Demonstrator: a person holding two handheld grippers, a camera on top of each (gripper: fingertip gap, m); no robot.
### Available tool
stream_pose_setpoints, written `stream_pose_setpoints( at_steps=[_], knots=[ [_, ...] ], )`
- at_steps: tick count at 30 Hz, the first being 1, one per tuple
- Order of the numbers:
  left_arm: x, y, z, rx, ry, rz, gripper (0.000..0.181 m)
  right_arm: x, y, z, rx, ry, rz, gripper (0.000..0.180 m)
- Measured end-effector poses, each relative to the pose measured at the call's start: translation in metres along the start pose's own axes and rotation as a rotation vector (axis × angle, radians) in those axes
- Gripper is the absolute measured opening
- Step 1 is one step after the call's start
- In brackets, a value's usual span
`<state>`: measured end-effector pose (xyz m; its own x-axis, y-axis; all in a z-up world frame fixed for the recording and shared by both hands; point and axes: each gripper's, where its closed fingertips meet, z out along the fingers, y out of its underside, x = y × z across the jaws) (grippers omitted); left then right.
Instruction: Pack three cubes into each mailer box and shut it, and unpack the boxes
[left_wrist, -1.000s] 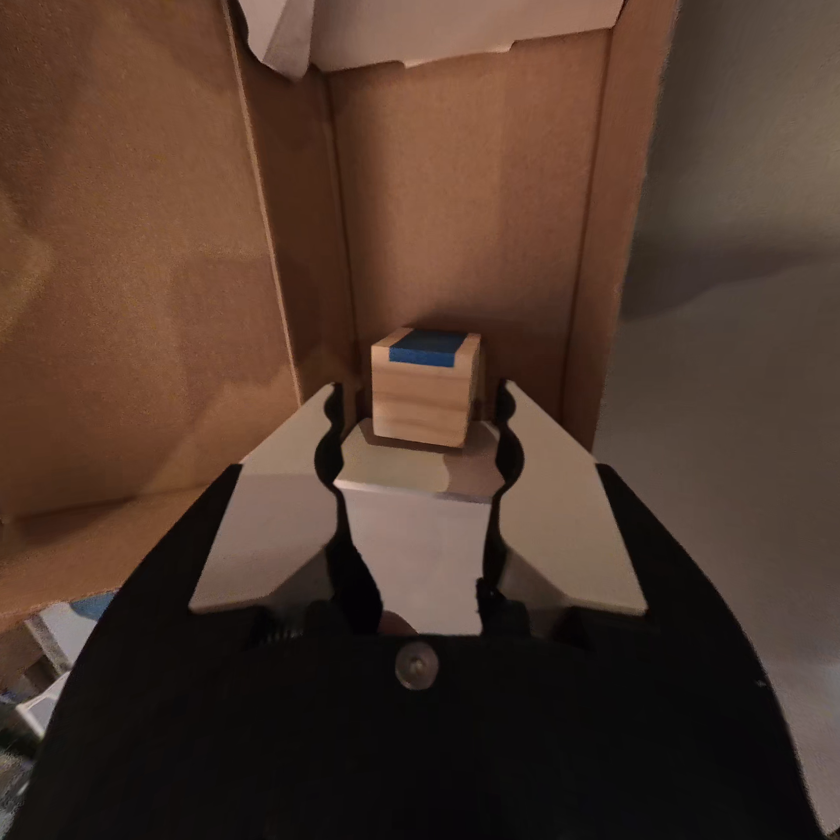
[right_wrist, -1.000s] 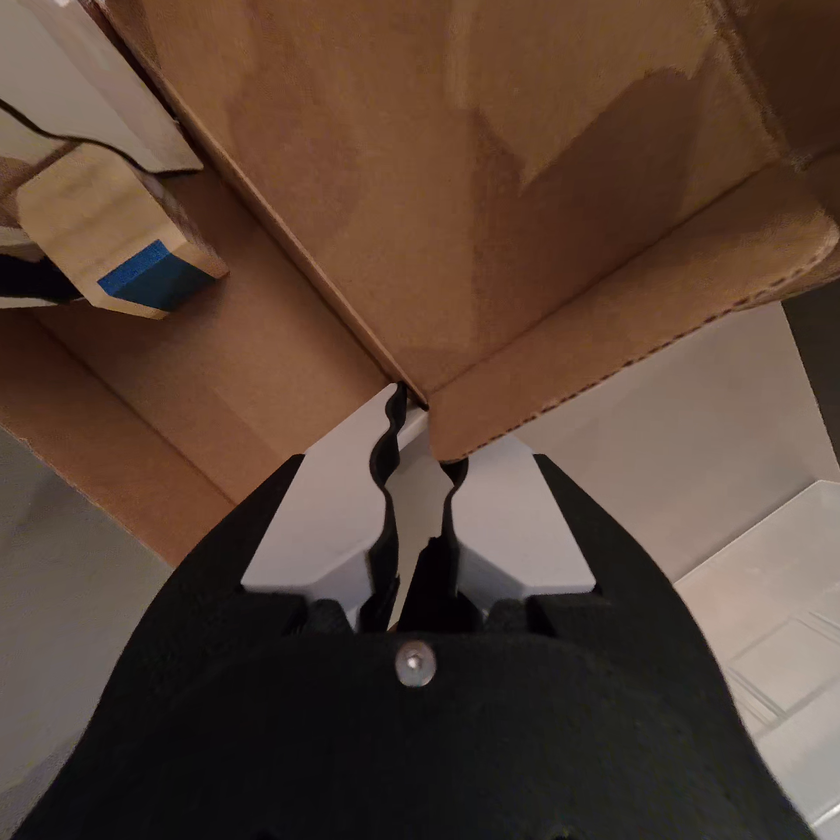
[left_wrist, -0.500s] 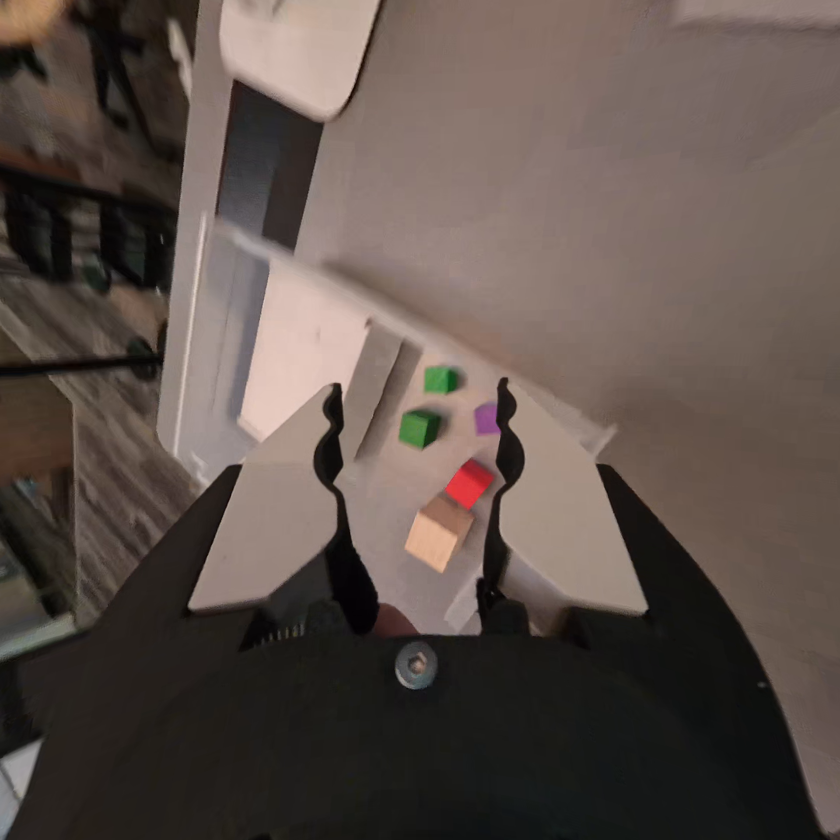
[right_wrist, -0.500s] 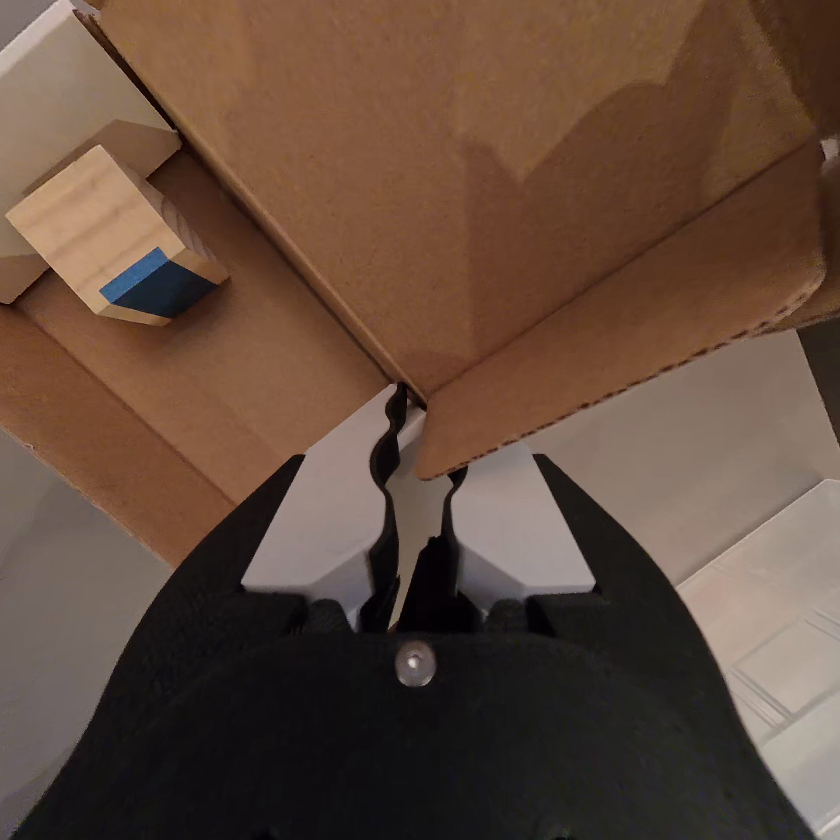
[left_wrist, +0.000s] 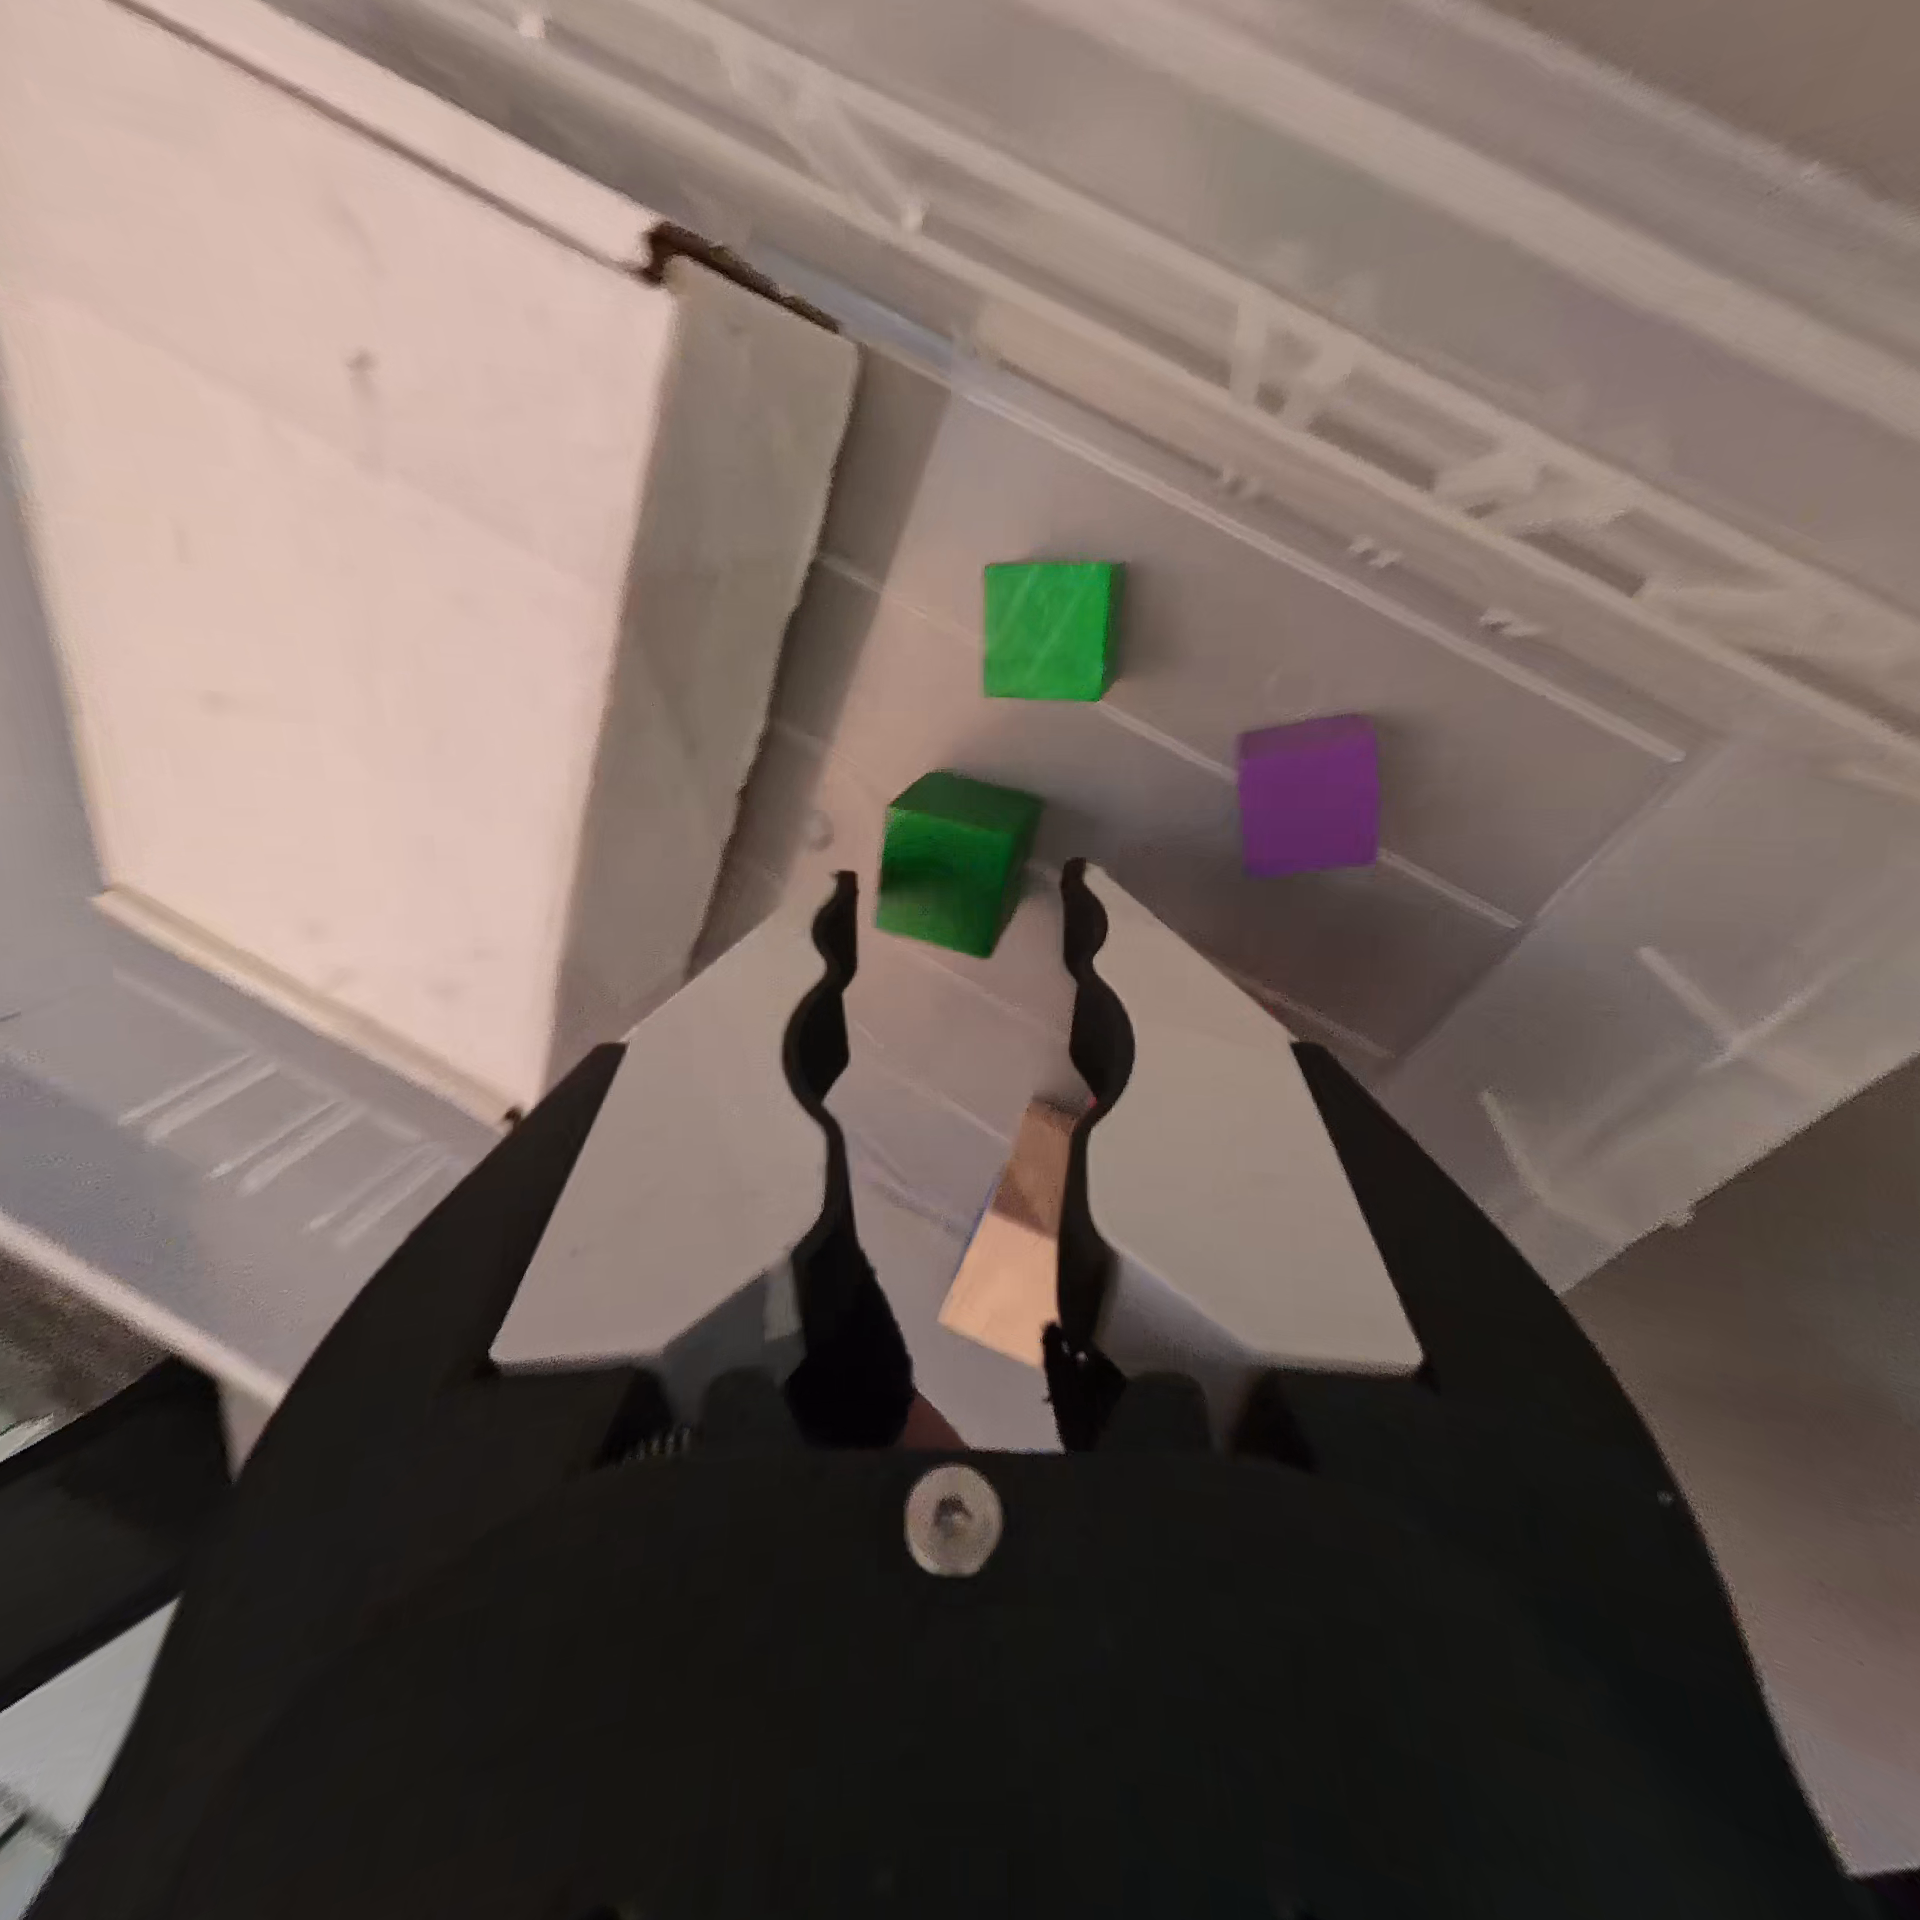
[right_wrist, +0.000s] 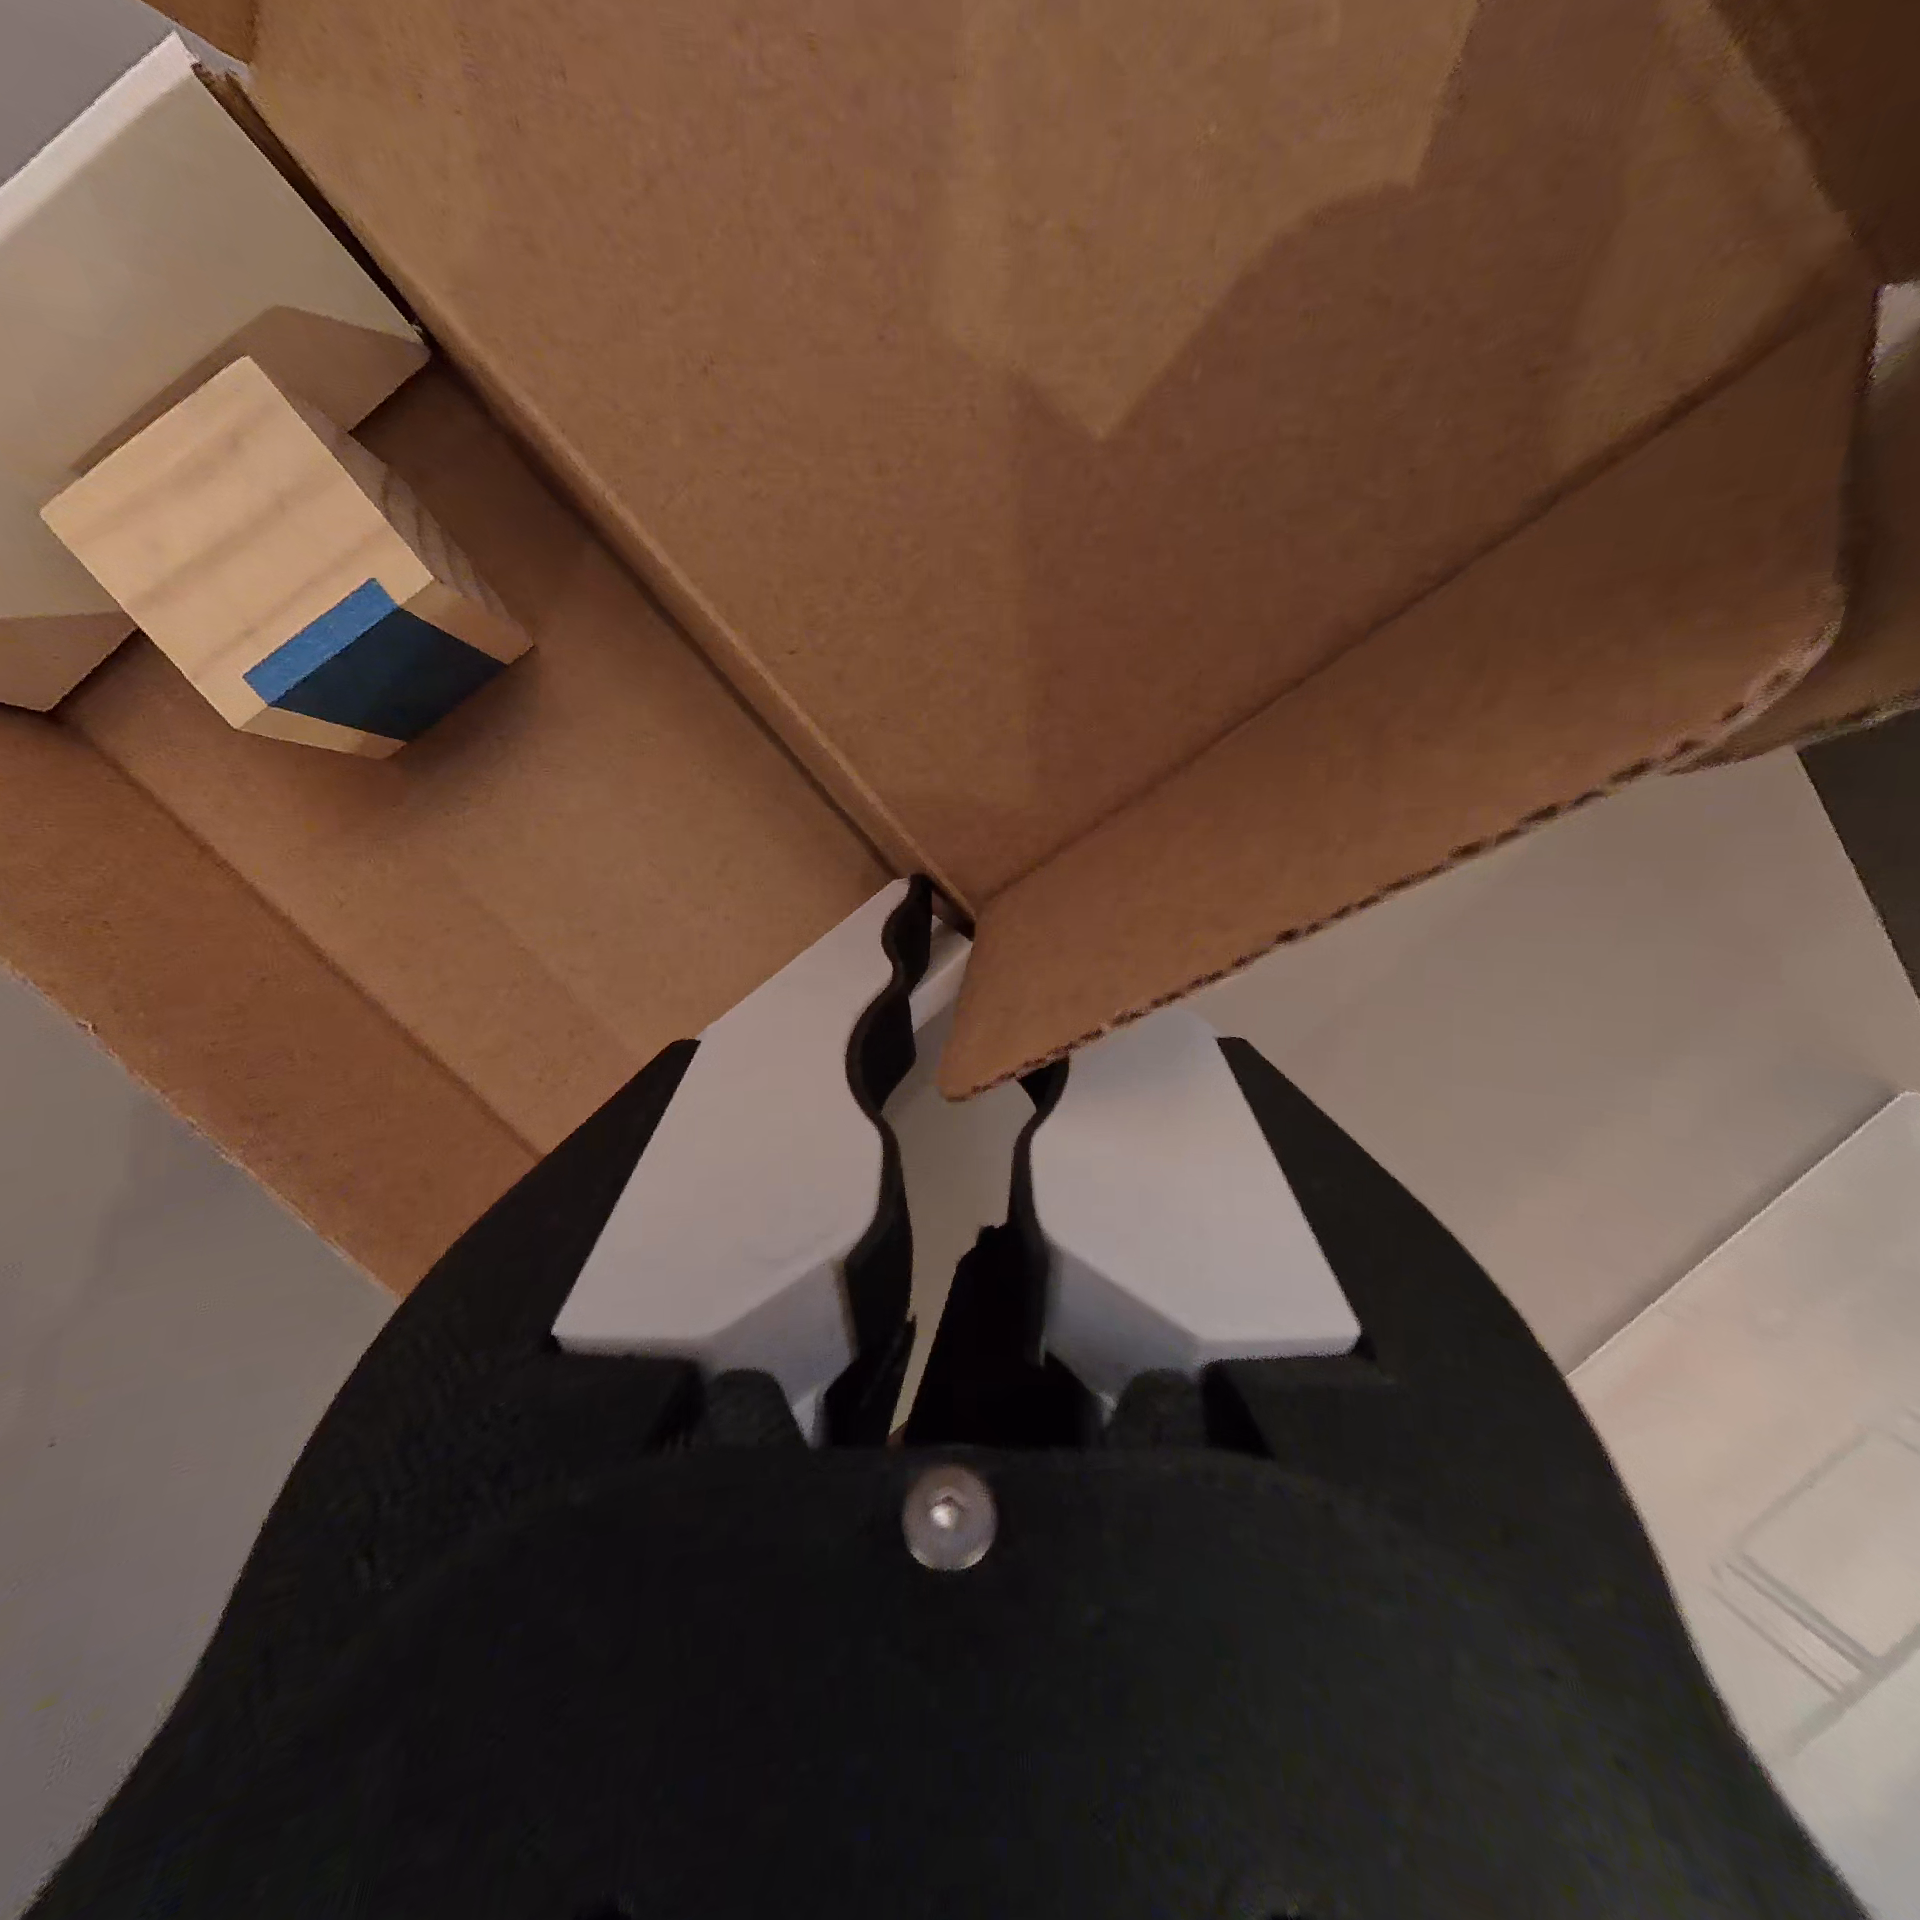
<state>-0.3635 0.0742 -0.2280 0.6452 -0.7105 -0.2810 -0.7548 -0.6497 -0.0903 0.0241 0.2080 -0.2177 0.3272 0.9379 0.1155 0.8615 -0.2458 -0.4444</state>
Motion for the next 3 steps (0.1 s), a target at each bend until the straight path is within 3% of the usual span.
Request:
stream_pose_setpoints(
  at_steps=[1,3],
  knots=[
    [0.002,-0.0017,0.0029,0.009,0.009,-0.007,0.032,-0.0002,0.0001,0.0,0.002,-0.003,-0.002,0.008],
    [-0.0022,-0.0004,0.0057,0.009,-0.02,-0.005,0.026,-0.0001,0.0005,0.0001,0.004,-0.007,-0.003,0.008]
  ],
)
